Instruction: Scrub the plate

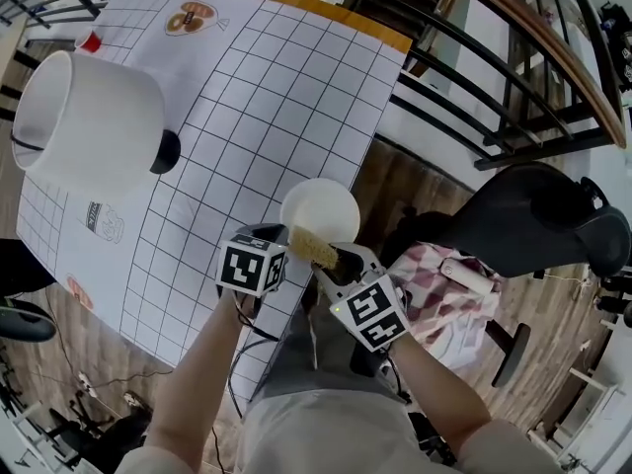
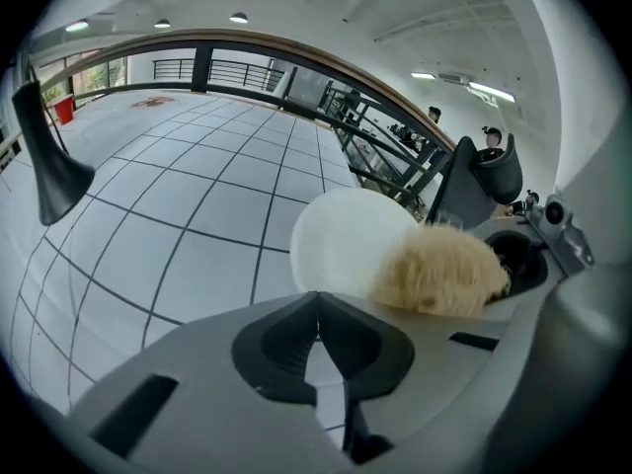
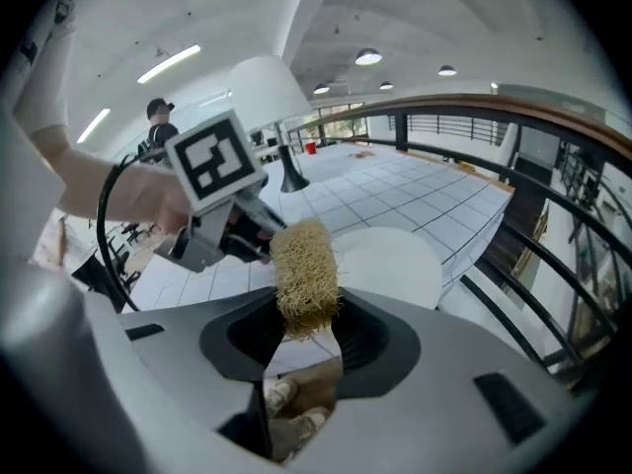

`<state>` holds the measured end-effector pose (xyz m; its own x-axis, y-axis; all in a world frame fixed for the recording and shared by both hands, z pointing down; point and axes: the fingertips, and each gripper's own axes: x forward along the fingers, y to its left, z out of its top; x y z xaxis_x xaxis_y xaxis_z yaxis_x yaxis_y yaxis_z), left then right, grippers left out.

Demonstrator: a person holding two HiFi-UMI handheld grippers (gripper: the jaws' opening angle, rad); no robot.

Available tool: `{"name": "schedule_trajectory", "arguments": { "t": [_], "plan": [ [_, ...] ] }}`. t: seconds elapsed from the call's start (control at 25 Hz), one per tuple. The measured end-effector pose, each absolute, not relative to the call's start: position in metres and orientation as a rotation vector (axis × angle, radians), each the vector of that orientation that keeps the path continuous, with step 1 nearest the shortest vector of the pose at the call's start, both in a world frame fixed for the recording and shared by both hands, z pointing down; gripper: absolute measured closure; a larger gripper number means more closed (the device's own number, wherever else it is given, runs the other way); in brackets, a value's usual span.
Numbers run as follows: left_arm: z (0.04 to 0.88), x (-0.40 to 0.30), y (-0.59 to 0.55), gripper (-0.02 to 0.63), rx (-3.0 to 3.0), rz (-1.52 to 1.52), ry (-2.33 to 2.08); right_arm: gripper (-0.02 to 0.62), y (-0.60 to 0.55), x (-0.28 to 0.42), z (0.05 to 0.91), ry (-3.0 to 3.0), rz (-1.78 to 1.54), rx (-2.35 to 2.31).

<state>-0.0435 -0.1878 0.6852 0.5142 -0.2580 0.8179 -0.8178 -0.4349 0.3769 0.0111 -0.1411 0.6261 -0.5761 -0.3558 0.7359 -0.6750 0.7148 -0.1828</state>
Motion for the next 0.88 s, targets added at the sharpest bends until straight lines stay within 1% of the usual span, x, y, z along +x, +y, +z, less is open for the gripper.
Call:
{"name": "schedule_trajectory", "arguments": {
  "t": [0.12, 0.36, 0.56, 0.72, 0.88],
  "plan": [
    [0.686, -0.042, -0.188, 0.591, 1.957, 0.909, -0.876, 0.46, -0.126, 0.007, 0.642, -2.17, 0.545, 0.706],
    [0.688, -0.041, -0.188, 0.591, 1.967, 0.946, -0.879, 0.459, -0.13, 0.022, 0.648, -2.177, 0.607, 0.796],
    [0.688, -0.041, -0.188, 0.591, 1.972, 0.952, -0.885, 0.459, -0.143, 0.057, 0.639, -2.145, 0.601, 0.91],
    [0.688, -0.041, -0.188, 0.591, 1.97, 0.943, -0.887, 0.459, -0.168, 0.099, 0.634, -2.085, 0.528, 1.083],
    [0.688, -0.042, -0.188, 0.591, 1.932, 0.896, -0.909, 0.459, -0.19, 0.124, 0.625, -2.078, 0.514, 1.257]
  ]
}}
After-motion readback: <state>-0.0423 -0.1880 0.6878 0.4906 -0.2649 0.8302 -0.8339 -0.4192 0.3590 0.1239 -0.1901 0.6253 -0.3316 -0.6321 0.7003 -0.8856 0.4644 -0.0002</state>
